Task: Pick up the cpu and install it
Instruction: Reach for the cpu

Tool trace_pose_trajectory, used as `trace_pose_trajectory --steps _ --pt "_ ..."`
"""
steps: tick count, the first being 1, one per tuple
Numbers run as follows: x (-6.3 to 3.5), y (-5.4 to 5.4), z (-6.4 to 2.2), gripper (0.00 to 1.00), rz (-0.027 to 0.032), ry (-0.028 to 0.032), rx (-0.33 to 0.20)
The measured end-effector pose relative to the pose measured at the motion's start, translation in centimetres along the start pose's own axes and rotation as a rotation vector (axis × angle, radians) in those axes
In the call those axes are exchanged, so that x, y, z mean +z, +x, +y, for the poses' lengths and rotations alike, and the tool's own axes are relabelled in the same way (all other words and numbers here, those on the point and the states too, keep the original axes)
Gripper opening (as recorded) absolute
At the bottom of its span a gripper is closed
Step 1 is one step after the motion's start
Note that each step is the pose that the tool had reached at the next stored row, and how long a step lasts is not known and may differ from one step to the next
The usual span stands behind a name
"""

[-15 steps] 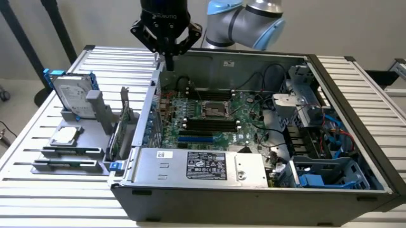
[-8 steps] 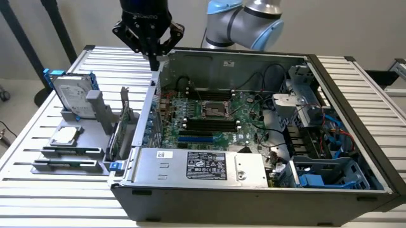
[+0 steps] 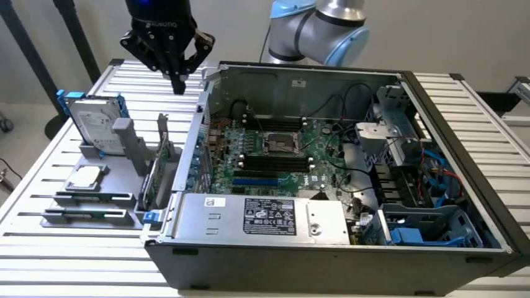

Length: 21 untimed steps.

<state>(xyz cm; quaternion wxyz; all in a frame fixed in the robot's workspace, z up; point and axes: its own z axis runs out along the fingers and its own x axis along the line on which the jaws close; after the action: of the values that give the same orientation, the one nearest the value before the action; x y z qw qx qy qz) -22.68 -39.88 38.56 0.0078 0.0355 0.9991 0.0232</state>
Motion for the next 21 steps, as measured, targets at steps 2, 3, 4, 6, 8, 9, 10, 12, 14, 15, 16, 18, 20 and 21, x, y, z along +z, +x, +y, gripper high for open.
trace_pose_trajectory --steps 2,3,4,6,8,9,10,12,14,15,16,18,20,21 --pt "0.17 0.9 -0.08 0.11 -0.0002 0.0019 0.0" --pt "0.25 1.4 -0.11 0.11 -0.0002 0.003 0.0" --pt "0.35 1.8 -0.15 0.11 -0.0002 0.004 0.0" --pt "0.52 2.7 -0.22 0.11 -0.0004 0.0058 0.0" --pt "0.7 3.6 -0.29 0.11 -0.0005 0.0076 0.0" --pt "0.79 4.1 -0.33 0.11 -0.0006 0.0086 0.0" --pt "0.87 4.5 -0.36 0.11 -0.0007 0.0093 0.0" --pt "1.06 5.4 -0.44 0.11 -0.0008 0.0108 0.0" --pt "1.23 6.3 -0.51 0.11 -0.0008 0.0124 0.0" --pt "1.32 6.8 -0.55 0.11 -0.0009 0.0132 0.0" --pt "1.41 7.3 -0.59 0.11 -0.0009 0.0139 0.0" --pt "1.58 8.2 -0.66 0.11 -0.001 0.0153 0.0" --pt "1.77 9.1 -0.73 0.11 -0.0011 0.0166 0.0" --pt "1.85 9.5 -0.77 0.11 -0.0009 0.0172 0.0"
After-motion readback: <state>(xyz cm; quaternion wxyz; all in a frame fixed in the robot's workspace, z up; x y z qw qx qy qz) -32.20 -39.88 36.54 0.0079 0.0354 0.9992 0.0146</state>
